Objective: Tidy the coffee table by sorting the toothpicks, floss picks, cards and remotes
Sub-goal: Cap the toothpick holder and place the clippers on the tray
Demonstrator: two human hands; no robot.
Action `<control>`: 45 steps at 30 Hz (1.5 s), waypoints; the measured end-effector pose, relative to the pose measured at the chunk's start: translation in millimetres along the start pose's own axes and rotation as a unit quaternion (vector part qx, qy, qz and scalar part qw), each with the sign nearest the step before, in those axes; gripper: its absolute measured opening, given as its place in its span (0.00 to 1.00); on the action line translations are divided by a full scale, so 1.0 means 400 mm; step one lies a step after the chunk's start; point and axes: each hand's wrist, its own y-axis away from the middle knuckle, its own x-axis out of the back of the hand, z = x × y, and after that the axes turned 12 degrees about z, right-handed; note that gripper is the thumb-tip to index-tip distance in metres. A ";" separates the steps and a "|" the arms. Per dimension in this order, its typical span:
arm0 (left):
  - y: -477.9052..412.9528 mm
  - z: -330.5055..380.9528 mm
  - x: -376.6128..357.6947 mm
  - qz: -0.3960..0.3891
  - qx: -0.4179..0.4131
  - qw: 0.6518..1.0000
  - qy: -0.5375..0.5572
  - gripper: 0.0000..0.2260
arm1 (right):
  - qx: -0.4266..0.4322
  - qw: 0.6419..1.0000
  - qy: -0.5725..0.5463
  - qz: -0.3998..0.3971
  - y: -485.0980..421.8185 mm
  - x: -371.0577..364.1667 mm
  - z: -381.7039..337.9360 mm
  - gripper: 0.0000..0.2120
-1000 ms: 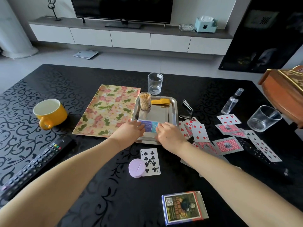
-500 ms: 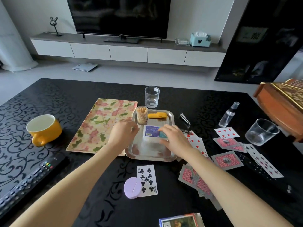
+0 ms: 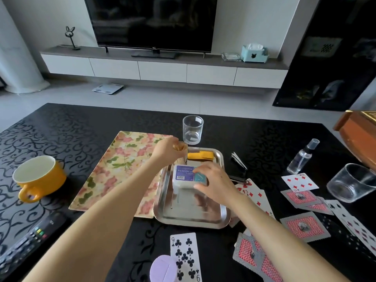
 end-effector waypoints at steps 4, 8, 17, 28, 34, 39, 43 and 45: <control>-0.009 0.005 0.003 0.010 -0.011 1.000 0.004 0.26 | 0.000 1.000 -0.009 -0.016 -0.031 -0.010 -0.007 0.19; -0.006 0.013 0.005 0.011 -0.013 1.000 0.001 0.25 | 0.005 1.000 0.014 0.010 -0.044 -0.019 -0.020 0.19; -0.013 0.019 0.078 0.075 0.012 0.994 0.084 0.25 | 0.007 0.999 0.033 0.036 -0.040 -0.027 -0.015 0.19; 0.039 -0.005 0.145 0.095 0.009 0.994 0.052 0.24 | -0.147 0.979 0.074 0.118 -0.103 -0.069 -0.102 0.33; 0.049 -0.020 0.155 0.102 0.024 0.993 0.050 0.24 | -0.138 0.987 0.008 0.077 -0.098 -0.085 -0.111 0.21; 0.067 -0.019 0.151 0.080 0.010 0.996 0.026 0.26 | -0.134 0.987 0.010 0.085 -0.100 -0.087 -0.118 0.20; 0.105 -0.017 0.134 0.043 -0.006 0.999 0.022 0.27 | -0.122 0.987 -0.014 0.104 -0.066 -0.043 -0.106 0.14; 0.133 -0.016 0.116 0.018 -0.013 1.000 0.017 0.27 | -0.137 0.984 -0.033 0.110 -0.038 -0.016 -0.094 0.12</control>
